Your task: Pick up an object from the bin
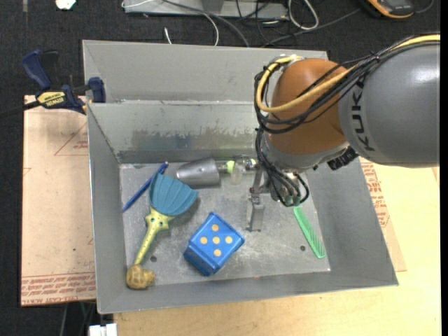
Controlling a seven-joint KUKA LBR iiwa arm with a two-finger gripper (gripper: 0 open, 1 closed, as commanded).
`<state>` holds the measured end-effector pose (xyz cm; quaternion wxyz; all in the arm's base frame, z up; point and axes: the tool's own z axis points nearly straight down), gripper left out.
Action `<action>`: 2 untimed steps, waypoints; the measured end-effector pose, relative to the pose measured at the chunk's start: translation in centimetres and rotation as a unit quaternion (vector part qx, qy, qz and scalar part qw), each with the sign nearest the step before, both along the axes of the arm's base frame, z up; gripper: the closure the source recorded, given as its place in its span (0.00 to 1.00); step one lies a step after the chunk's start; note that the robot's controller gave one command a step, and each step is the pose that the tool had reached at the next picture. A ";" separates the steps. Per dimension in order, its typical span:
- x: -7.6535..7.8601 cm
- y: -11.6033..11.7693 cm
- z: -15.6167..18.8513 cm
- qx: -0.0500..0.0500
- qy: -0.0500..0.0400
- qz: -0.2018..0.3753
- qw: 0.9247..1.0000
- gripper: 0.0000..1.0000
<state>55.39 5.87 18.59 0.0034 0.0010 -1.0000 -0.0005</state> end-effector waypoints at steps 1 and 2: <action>0.1 0.0 0.5 0.000 -0.004 -0.001 1.000 0.00; 1.7 5.5 -0.7 0.000 -0.004 0.017 1.000 0.00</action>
Offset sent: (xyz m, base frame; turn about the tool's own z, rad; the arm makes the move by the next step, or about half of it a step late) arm 0.0199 0.0713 -0.0104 -0.0466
